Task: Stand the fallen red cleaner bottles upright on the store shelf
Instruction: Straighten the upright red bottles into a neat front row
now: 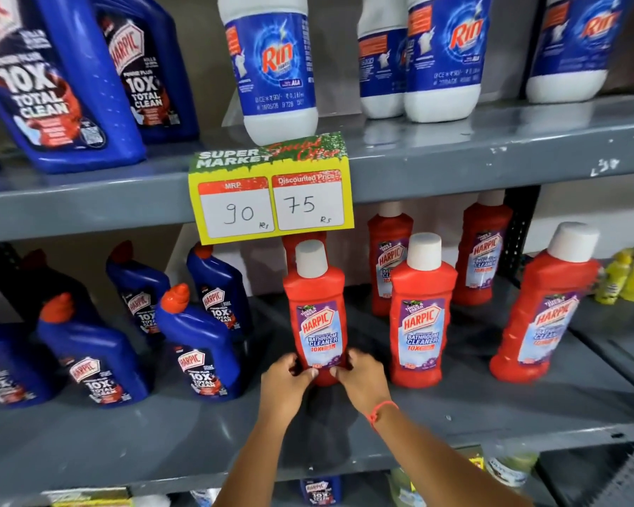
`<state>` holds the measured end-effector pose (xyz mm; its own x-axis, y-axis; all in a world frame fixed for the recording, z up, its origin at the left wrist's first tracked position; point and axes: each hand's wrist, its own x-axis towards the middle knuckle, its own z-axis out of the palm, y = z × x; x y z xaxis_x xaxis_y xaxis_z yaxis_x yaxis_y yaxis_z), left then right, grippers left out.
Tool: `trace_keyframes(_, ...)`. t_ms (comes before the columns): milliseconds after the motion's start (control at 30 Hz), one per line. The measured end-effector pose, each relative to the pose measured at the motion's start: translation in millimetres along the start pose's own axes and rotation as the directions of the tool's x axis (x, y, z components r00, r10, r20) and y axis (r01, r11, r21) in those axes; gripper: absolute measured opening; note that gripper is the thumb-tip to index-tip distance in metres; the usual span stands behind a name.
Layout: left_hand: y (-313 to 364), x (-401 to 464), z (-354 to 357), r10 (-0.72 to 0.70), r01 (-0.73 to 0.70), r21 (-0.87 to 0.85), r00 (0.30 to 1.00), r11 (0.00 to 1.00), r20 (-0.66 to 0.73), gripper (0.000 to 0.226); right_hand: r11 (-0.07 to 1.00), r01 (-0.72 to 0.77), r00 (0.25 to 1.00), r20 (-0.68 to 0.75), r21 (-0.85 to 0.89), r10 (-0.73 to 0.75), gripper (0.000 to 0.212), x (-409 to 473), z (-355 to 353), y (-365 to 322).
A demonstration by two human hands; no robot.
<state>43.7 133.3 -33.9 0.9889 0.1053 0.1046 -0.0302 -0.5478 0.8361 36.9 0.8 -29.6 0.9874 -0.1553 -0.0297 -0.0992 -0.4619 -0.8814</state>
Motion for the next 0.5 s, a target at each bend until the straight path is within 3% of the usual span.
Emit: trace_keyframes(500,-5.0,-29.1,-9.2,0.003,-0.003,0.047,1.0,0.999,0.003,0.023,1.0,0.009,1.0,-0.021,-0.009,-0.009,0.03,-29.2,4.7,3.7)
